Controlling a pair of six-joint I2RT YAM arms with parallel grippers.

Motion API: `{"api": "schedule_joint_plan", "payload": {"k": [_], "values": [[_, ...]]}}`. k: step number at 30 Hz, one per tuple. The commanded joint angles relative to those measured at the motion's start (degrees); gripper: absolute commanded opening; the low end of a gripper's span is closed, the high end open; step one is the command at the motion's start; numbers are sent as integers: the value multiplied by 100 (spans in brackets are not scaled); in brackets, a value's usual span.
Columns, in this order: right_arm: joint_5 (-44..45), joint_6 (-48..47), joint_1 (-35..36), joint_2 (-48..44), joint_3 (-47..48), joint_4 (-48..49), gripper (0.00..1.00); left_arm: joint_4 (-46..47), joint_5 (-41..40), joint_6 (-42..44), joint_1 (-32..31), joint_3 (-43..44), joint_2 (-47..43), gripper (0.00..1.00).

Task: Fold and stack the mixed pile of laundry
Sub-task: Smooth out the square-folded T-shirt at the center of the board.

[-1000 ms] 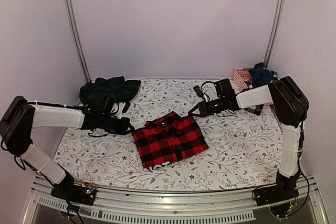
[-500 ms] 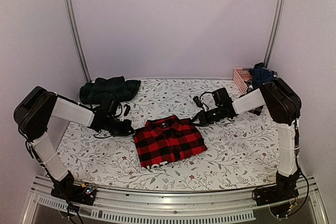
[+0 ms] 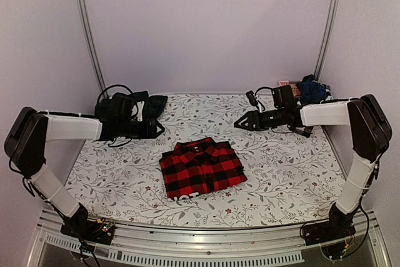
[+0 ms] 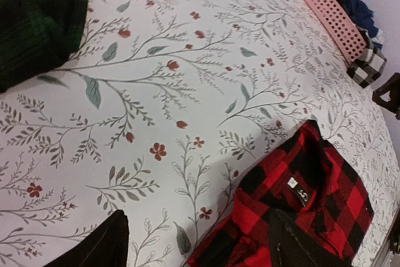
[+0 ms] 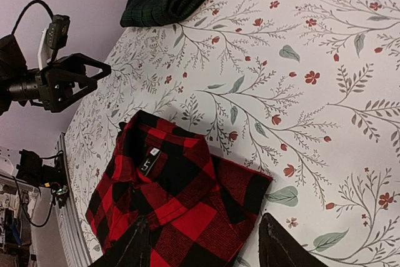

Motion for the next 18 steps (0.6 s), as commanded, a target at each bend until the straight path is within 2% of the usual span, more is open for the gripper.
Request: {"api": "schedule_joint_plan", "payload": {"k": [1,6,10,13,18], "values": [[-410,46,9,-773,-696,-94,57,233,596,188,-498,-33,-673,78],[-635,273,112,-1046,-1599,240,57,458,1028,79,-1061,250,-138,85],[-438,467,-235,-1065,-2090,382,49,317,989,311,-1576,793,472,86],[-434,556,-309,-919,-2203,432,42,34,785,670,-2031,1424,992,85],[-675,734,-301,-537,-2154,692,39,-236,646,901,-2204,2320,1730,79]]}}
